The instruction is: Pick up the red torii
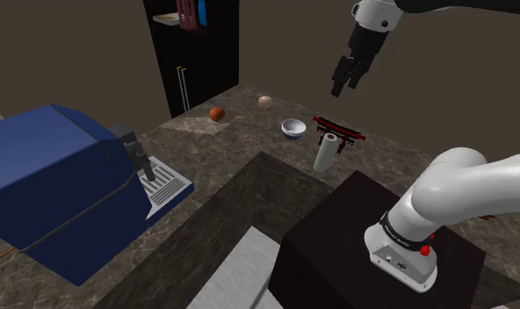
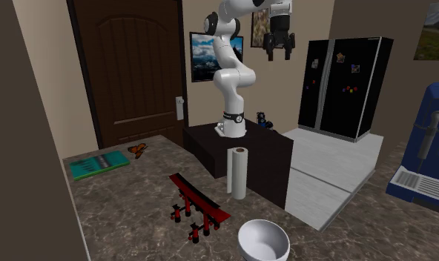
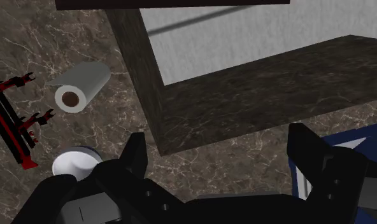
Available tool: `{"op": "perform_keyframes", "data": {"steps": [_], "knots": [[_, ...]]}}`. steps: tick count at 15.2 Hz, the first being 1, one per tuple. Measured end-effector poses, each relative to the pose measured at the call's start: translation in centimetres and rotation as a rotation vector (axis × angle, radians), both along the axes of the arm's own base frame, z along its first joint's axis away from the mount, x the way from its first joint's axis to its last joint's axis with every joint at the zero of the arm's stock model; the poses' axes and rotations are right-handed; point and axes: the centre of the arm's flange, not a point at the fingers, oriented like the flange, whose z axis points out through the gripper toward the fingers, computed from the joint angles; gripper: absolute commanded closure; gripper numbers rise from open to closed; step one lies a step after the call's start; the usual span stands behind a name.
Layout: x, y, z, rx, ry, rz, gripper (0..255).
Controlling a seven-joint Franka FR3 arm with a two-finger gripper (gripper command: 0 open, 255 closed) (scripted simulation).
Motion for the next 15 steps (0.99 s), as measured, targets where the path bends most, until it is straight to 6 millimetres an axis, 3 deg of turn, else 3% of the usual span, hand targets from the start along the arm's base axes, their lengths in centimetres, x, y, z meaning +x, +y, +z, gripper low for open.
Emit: {"op": "perform_keyframes", "data": {"steps": [4, 15], "knots": [[0.6, -1.9, -1.6, 0.002, 0.005, 0.009, 0], [3.8, -13.0, -10.4, 0.009, 0.028, 0.058, 0]]}}
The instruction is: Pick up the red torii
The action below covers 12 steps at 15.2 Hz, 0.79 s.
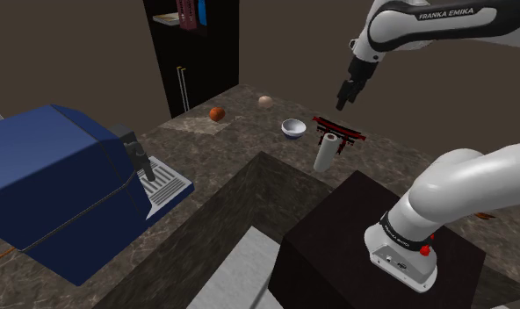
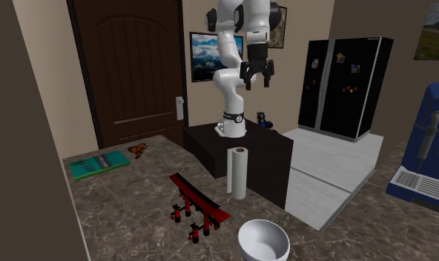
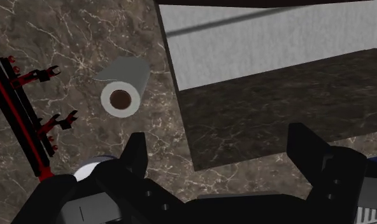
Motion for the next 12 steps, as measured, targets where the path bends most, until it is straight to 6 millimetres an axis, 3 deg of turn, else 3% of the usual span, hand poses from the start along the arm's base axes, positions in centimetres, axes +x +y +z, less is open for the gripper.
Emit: {"op": "perform_keyframes", "data": {"steps": [12], "knots": [[4.3, -12.3, -10.0, 0.007, 0.026, 0.054, 0]]}}
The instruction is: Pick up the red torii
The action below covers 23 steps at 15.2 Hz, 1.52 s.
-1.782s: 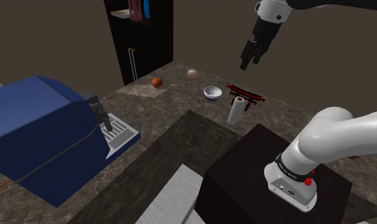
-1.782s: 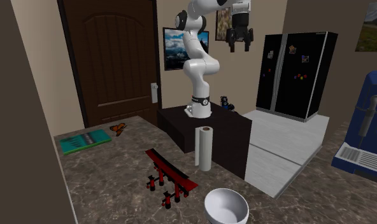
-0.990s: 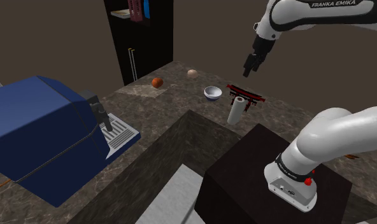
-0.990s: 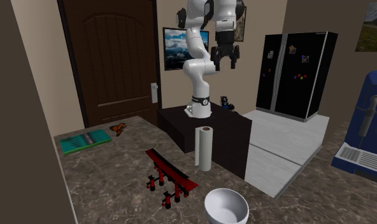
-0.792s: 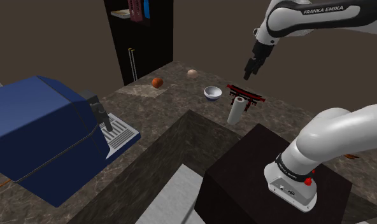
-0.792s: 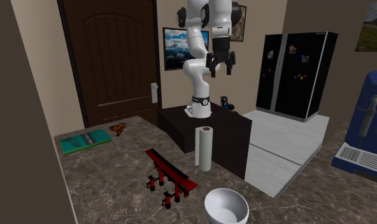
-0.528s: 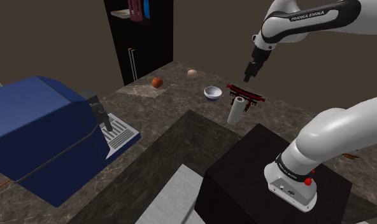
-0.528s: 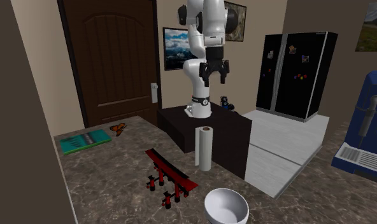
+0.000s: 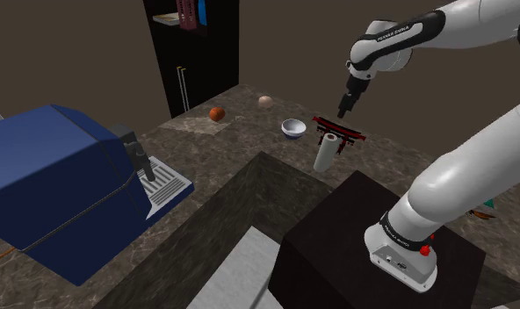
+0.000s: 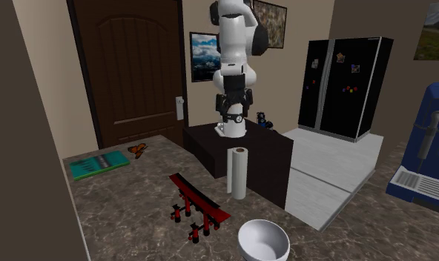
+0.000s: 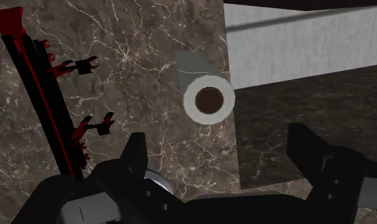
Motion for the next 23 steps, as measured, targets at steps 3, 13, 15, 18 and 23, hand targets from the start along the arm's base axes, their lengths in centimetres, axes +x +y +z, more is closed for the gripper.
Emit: {"op": "perform_keyframes", "data": {"steps": [3, 13, 15, 18, 23], "knots": [[1.3, -2.8, -2.3, 0.002, 0.006, 0.014, 0], [5.4, -12.3, -10.7, 0.006, 0.027, 0.059, 0], [6.1, -14.0, -12.2, 0.006, 0.031, 0.069, 0], [7.0, -17.1, -14.8, 0.008, 0.038, 0.082, 0], [8.6, -20.3, -18.8, 0.011, 0.045, 0.098, 0]]}}
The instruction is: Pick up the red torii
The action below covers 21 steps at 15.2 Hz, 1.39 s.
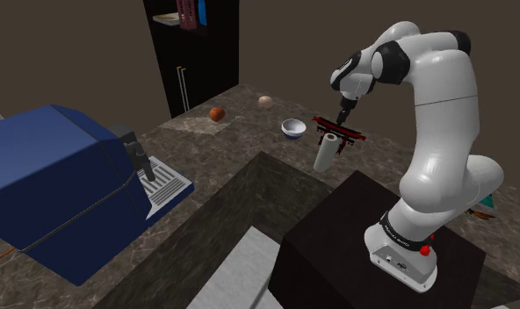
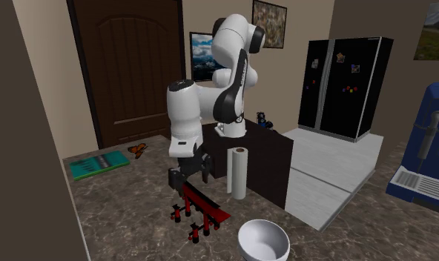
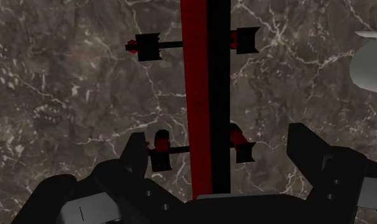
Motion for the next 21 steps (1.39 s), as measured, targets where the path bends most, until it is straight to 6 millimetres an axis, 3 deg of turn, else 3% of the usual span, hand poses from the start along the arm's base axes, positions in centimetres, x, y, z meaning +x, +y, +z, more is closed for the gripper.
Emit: {"op": "perform_keyframes", "data": {"steps": [6, 7, 17, 21], "knots": [[0.1, -0.1, -3.1, 0.001, 0.000, 0.001, 0], [0.1, -0.1, -3.3, 0.001, 0.000, 0.001, 255], [0.1, -0.1, -3.5, 0.000, 0.000, 0.001, 255], [0.1, -0.1, -1.9, 0.001, 0.000, 0.001, 255]]}}
